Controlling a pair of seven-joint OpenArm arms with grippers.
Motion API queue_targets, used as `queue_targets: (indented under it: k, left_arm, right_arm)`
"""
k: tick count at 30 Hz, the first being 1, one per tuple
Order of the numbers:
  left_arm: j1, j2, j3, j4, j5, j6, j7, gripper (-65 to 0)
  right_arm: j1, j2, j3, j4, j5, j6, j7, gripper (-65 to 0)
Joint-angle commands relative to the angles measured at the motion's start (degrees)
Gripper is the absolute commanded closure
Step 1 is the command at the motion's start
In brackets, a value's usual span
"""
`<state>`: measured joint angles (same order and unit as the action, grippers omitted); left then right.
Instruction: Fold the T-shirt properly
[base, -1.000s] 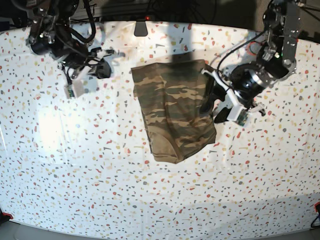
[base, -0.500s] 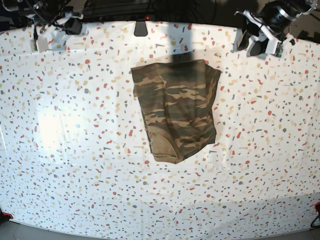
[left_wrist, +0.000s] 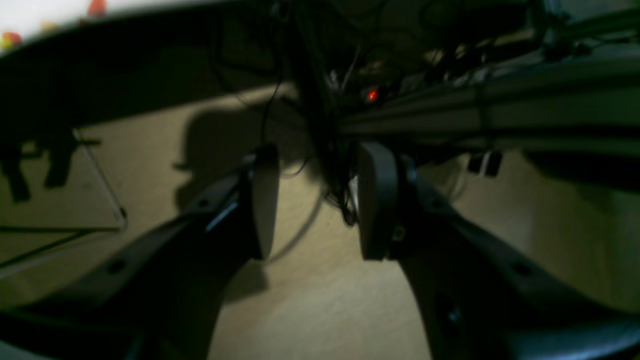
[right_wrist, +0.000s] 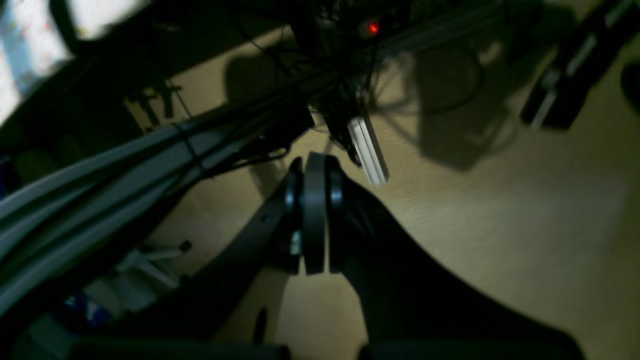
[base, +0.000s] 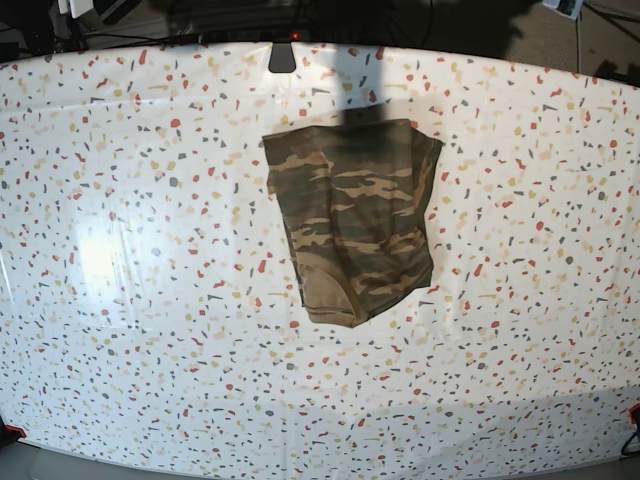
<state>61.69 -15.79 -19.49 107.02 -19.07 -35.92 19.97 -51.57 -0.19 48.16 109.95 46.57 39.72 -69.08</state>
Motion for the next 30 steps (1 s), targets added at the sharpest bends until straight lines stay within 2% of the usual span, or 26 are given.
queue_targets:
  k: [1, 4, 9, 12, 17, 19, 25, 30]
  left_arm:
    - [0.04, -0.09, -0.28, -1.73, -0.50, -1.01, -0.55, -24.9]
    - [-3.43, 0.15, -0.28, -10.80, -0.50, -3.72, -0.59, -24.9]
    - [-10.97, 0.24, -0.28, -27.71, -0.48, -4.08, -2.34, -24.9]
    - [-15.39, 0.22, -0.28, -36.68, -0.46, -4.08, -3.78, -24.9]
    - [-21.66, 0.22, -0.28, -48.17, -0.42, -4.08, -3.89, -24.9]
    - [-23.39, 0.24, -0.28, -51.80, 0.28, -4.08, -4.94, -24.9]
    - [-27.34, 1.86, -0.28, -61.00, 9.29, -4.08, -13.40, -24.9]
    - [-31.61, 5.40, -0.28, -67.21, 11.80, -2.03, -14.21, -24.9]
  right_arm:
    - [-0.92, -0.15, -0.09, -0.81, -0.46, 0.28, 0.13, 0.0]
    - [-0.81, -0.15, -2.01, -5.97, -2.36, 0.28, 1.20, 0.0]
    - [-0.79, 0.87, -5.64, -15.61, -8.96, 0.28, 9.11, 0.0]
    - [-0.74, 3.19, -9.05, -20.98, -12.04, 0.28, 13.94, 0.0]
    - [0.68, 7.69, -16.09, -29.35, -12.87, 0.28, 18.01, 0.0]
    - [2.47, 9.29, -18.49, -33.09, -14.67, 0.28, 19.96, 0.0]
    - [11.15, 11.87, -22.88, -46.80, -21.53, 0.28, 27.69, 0.0]
    - [19.71, 12.57, -25.57, -59.60, -26.82, 0.28, 31.01, 0.0]
